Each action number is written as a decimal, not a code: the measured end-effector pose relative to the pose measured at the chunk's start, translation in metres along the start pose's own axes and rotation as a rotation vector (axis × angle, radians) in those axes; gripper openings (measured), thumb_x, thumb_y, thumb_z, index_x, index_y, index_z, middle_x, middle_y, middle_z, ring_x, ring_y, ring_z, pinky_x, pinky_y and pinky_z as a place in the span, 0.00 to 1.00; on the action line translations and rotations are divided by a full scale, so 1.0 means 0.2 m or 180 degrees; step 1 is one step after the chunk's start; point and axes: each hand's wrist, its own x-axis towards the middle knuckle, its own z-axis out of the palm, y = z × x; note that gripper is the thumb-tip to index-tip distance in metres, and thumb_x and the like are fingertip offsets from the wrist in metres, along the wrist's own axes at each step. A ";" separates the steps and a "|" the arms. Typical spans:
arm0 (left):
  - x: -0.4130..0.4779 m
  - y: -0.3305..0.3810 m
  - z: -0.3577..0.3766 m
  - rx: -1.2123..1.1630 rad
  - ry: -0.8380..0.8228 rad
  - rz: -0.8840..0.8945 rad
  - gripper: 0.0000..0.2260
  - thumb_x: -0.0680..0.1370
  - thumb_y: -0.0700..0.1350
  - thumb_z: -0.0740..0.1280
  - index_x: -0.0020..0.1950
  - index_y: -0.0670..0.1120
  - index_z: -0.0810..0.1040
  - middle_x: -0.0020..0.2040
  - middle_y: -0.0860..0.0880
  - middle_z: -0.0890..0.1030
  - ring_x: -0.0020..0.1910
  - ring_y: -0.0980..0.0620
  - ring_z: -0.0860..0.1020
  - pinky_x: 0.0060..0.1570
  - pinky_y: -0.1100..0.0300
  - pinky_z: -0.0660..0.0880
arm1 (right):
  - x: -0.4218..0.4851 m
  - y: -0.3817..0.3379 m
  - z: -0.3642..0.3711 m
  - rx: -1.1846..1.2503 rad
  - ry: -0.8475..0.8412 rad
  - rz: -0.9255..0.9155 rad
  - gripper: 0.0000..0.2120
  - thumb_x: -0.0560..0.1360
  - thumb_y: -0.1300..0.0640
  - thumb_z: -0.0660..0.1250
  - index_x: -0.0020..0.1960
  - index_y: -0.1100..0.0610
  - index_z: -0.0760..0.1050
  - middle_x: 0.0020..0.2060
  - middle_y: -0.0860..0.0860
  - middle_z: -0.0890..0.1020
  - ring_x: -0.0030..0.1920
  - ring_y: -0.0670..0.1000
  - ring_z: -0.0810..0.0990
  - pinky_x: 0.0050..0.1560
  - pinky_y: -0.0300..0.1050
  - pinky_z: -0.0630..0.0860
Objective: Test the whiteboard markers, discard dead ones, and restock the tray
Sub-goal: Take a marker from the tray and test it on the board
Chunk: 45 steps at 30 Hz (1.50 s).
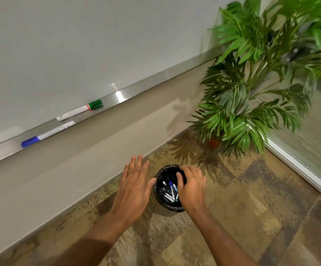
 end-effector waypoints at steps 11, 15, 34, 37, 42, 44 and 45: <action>-0.05 -0.21 -0.53 -0.0042 0.0846 -0.0151 0.26 0.85 0.57 0.53 0.81 0.48 0.60 0.83 0.50 0.53 0.82 0.54 0.44 0.79 0.54 0.45 | 0.06 -0.81 -0.21 0.0932 0.0225 -0.1036 0.11 0.81 0.52 0.64 0.61 0.53 0.78 0.60 0.47 0.78 0.64 0.48 0.73 0.65 0.46 0.69; -0.07 -0.39 -0.71 -0.0011 0.1147 -0.0323 0.26 0.85 0.56 0.52 0.81 0.47 0.61 0.83 0.48 0.55 0.82 0.53 0.47 0.80 0.49 0.50 | 0.11 -1.08 -0.20 0.1081 0.0229 -0.1339 0.11 0.81 0.52 0.65 0.61 0.54 0.78 0.60 0.48 0.79 0.63 0.48 0.74 0.63 0.45 0.70; -0.16 -1.14 -0.95 0.0227 0.1030 -0.0693 0.22 0.84 0.45 0.63 0.77 0.43 0.68 0.80 0.43 0.64 0.81 0.46 0.57 0.77 0.50 0.54 | 0.22 -1.80 0.19 0.0199 -0.0799 -0.2308 0.17 0.79 0.59 0.65 0.67 0.52 0.75 0.63 0.49 0.79 0.67 0.53 0.71 0.64 0.55 0.69; -0.17 -1.19 -0.94 0.0173 0.0961 -0.0625 0.21 0.83 0.43 0.64 0.76 0.42 0.69 0.79 0.43 0.65 0.80 0.45 0.59 0.76 0.49 0.57 | 0.24 -1.83 0.25 0.0044 -0.0886 -0.2269 0.17 0.80 0.58 0.66 0.67 0.51 0.75 0.63 0.48 0.79 0.66 0.53 0.71 0.63 0.54 0.68; -0.17 -1.24 -0.92 0.0074 0.1017 -0.0611 0.20 0.83 0.46 0.62 0.75 0.42 0.72 0.77 0.42 0.69 0.79 0.44 0.62 0.74 0.47 0.61 | 0.28 -1.86 0.30 -0.0014 -0.0893 -0.2323 0.14 0.78 0.58 0.68 0.63 0.52 0.79 0.57 0.49 0.81 0.62 0.52 0.73 0.60 0.52 0.70; -0.16 -1.25 -0.92 -0.0033 0.1011 -0.0638 0.21 0.84 0.48 0.59 0.76 0.44 0.71 0.78 0.44 0.68 0.79 0.46 0.60 0.75 0.49 0.58 | 0.30 -1.86 0.31 -0.0009 -0.0925 -0.2357 0.13 0.78 0.58 0.69 0.62 0.53 0.80 0.56 0.49 0.81 0.59 0.51 0.74 0.58 0.50 0.71; -0.16 -1.25 -0.92 -0.0083 0.1009 -0.0628 0.20 0.85 0.48 0.58 0.76 0.44 0.70 0.79 0.45 0.67 0.80 0.47 0.59 0.76 0.50 0.57 | 0.31 -1.87 0.31 -0.0012 -0.0946 -0.2371 0.13 0.78 0.57 0.69 0.62 0.53 0.80 0.55 0.49 0.80 0.58 0.51 0.73 0.58 0.49 0.71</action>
